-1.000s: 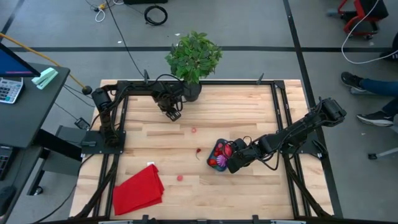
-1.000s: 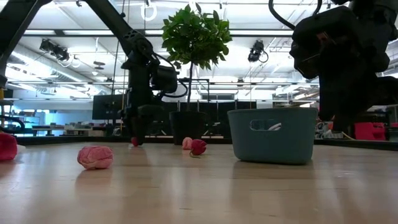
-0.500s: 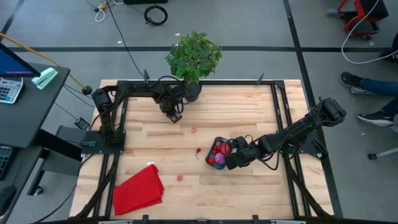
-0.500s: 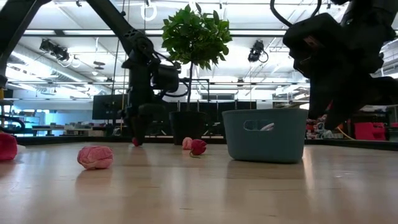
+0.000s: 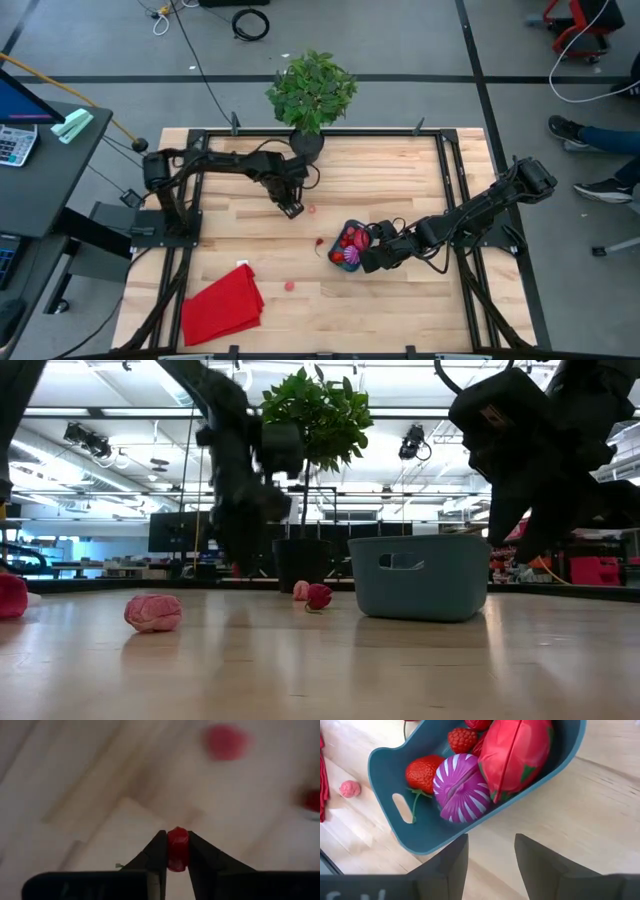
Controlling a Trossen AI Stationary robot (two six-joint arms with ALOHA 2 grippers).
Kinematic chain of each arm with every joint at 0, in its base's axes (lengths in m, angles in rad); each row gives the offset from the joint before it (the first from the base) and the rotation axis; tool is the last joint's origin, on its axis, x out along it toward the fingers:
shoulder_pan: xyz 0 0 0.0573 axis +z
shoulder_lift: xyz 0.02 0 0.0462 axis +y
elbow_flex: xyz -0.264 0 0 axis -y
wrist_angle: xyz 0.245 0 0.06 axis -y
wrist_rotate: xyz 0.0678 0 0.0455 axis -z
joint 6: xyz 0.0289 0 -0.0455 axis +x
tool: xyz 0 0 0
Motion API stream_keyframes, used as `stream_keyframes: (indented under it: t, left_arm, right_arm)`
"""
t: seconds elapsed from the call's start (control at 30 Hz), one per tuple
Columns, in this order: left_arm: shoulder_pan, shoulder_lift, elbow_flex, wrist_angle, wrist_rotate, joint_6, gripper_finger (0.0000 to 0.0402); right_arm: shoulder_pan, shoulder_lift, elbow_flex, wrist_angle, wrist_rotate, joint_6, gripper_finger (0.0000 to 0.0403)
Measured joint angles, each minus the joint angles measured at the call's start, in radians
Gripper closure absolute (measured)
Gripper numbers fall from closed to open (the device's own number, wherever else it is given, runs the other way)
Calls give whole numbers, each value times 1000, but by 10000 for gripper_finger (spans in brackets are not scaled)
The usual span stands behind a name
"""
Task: Pick and placing Produce into tupperware
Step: Put the cherry into the bin
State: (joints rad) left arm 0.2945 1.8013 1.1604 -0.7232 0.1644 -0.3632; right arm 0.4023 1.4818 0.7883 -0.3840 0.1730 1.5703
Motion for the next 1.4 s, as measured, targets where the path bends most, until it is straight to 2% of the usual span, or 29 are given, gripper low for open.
stream_keyframes:
  t: [0.1, 0.23, 0.5, 0.63, 1.03, 1.4]
  left_arm:
    - [-60, -55, 35, 43, 5, -54, 347]
    - [-150, -97, 79, 214, 68, -98, 336]
    - [-336, -90, 122, 603, 99, -85, 335]
    - [-394, -47, 123, 702, 96, -67, 334]
    - [-403, 184, 122, 776, 54, -98, 331]
    - [-403, 256, 120, 780, 57, -102, 267]
  right_arm:
    - [0, 0, 0, 0, 0, 0, 233]
    - [-1, 0, 0, -1, -1, 0, 233]
    - [-1, 0, 0, -2, -1, -2, 233]
    - [-1, 0, 0, -7, -2, -18, 233]
    - [-1, 1, 0, -8, -2, -28, 233]
    - [-1, 1, 0, -8, -1, -29, 233]
